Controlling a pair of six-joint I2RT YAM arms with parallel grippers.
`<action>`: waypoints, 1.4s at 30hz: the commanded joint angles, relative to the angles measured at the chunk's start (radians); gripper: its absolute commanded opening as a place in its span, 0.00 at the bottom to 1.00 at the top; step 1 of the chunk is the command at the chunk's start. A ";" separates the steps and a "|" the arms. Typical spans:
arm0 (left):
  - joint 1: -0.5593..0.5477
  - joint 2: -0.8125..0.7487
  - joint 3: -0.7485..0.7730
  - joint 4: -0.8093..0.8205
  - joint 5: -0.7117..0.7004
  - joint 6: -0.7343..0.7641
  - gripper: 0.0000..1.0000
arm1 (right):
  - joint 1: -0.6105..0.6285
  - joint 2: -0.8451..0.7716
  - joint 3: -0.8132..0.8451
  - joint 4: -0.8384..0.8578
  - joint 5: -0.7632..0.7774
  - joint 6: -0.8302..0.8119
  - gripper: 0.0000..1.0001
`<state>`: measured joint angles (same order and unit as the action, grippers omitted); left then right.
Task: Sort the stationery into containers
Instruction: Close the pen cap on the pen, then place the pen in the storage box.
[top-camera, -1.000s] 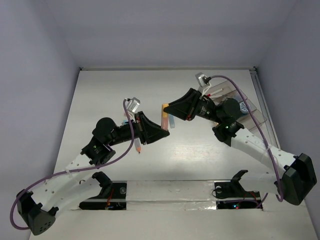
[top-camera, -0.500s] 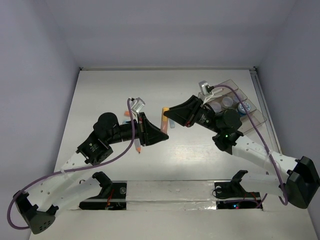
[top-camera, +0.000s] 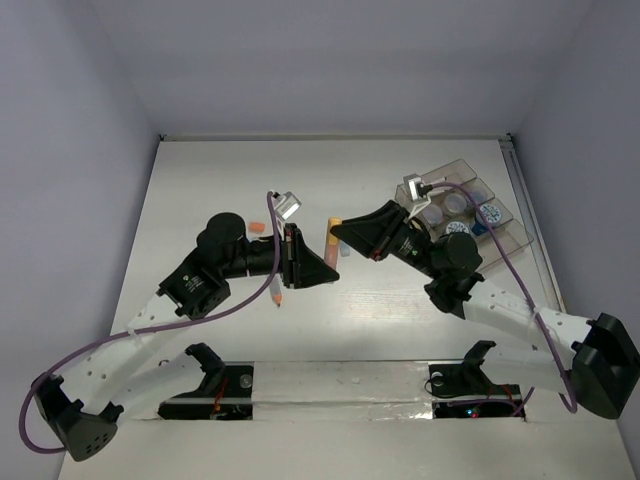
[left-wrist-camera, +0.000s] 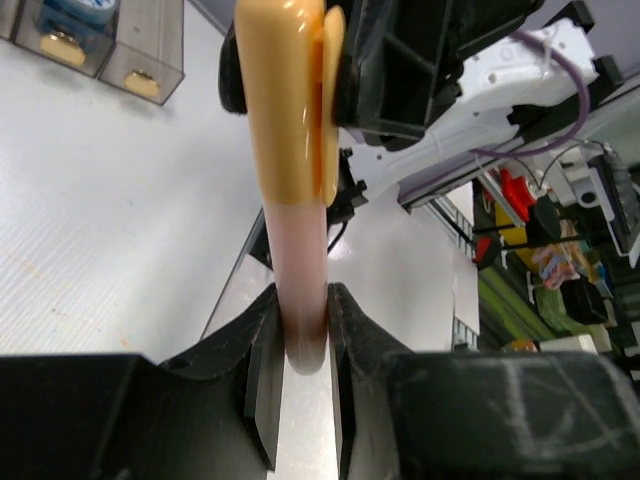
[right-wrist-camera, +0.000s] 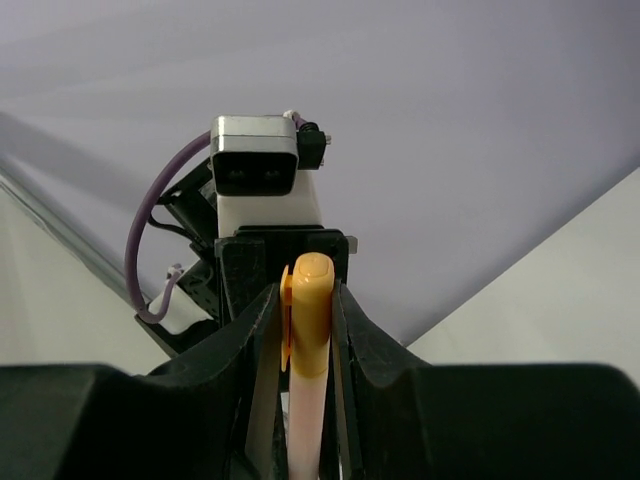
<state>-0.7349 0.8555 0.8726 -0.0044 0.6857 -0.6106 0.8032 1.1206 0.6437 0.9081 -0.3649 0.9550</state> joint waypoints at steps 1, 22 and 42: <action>0.060 -0.044 0.216 0.563 -0.083 -0.003 0.00 | 0.091 0.048 -0.156 -0.391 -0.289 -0.048 0.00; 0.154 -0.004 -0.024 0.742 0.049 -0.201 0.02 | 0.082 -0.028 -0.135 -0.367 -0.085 -0.001 0.00; 0.154 -0.260 -0.086 0.008 -0.179 0.276 0.99 | -0.461 -0.048 0.096 -0.537 0.158 0.004 0.00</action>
<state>-0.5812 0.6167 0.7433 0.1097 0.5720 -0.4587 0.4202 1.1511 0.7418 0.4759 -0.2459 0.9970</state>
